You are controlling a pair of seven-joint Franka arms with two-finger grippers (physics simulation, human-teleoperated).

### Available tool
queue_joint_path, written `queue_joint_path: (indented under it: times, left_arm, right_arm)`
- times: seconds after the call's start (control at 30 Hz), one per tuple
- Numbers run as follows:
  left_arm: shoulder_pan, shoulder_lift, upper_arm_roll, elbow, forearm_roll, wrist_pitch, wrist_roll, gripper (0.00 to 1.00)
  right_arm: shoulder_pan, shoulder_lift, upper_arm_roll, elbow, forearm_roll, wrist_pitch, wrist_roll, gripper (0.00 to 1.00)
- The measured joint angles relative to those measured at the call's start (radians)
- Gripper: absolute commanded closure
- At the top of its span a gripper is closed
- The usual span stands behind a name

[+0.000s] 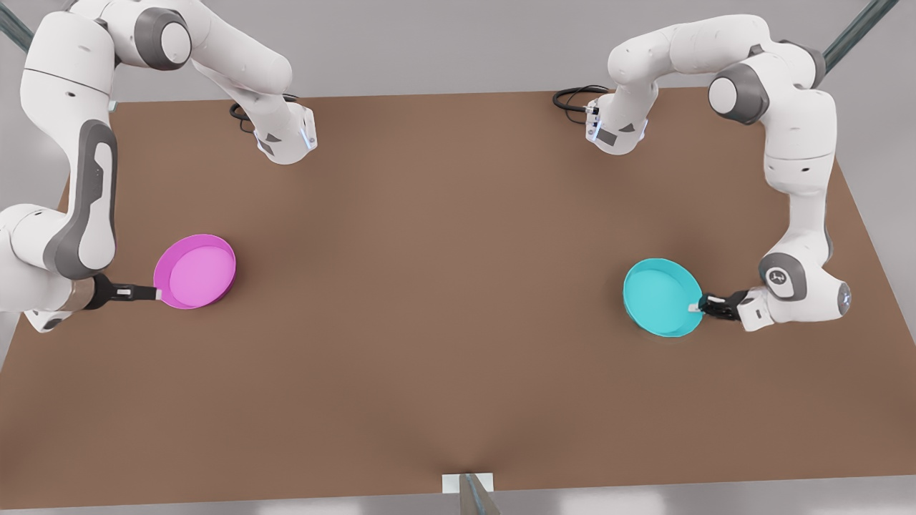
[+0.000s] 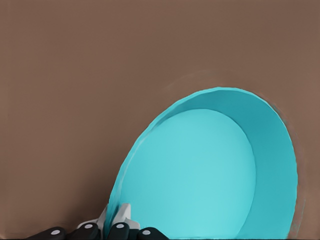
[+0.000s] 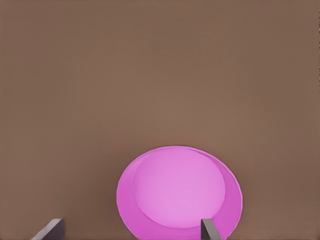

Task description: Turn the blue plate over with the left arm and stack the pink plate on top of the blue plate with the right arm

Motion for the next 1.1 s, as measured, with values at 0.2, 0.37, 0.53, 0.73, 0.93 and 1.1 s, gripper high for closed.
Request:
queue_joint_path:
  times: [0.2, 0.37, 0.53, 0.73, 0.93, 1.1]
  left_arm:
    - [-0.002, -0.002, 0.001, 0.014, 0.014, -0.014, 0.000, 0.78]
    - [-0.006, -0.002, 0.001, 0.031, 0.017, -0.014, 0.003, 0.79]
    - [-0.024, -0.001, -0.002, 0.052, 0.024, -0.018, 0.005, 0.79]
    - [-0.102, -0.002, 0.002, 0.115, 0.044, -0.058, -0.039, 0.79]
    - [-0.263, -0.037, 0.005, 0.246, 0.217, -0.171, -0.222, 0.79]
    - [-0.352, -0.049, 0.006, 0.265, 0.384, -0.192, -0.287, 0.79]
  right_arm:
    - [0.017, 0.010, 0.000, 0.002, 0.002, 0.000, 0.002, 0.00]
    - [0.017, 0.011, 0.000, 0.004, 0.002, 0.000, 0.000, 0.00]
    - [0.015, 0.011, 0.001, 0.005, 0.002, -0.001, 0.000, 0.00]
    - [0.006, 0.025, 0.000, 0.014, 0.002, 0.000, -0.001, 0.00]
    - [0.008, 0.039, -0.002, 0.031, 0.000, 0.000, -0.001, 0.00]
    - [0.015, 0.040, -0.001, 0.029, 0.002, -0.001, 0.002, 0.00]
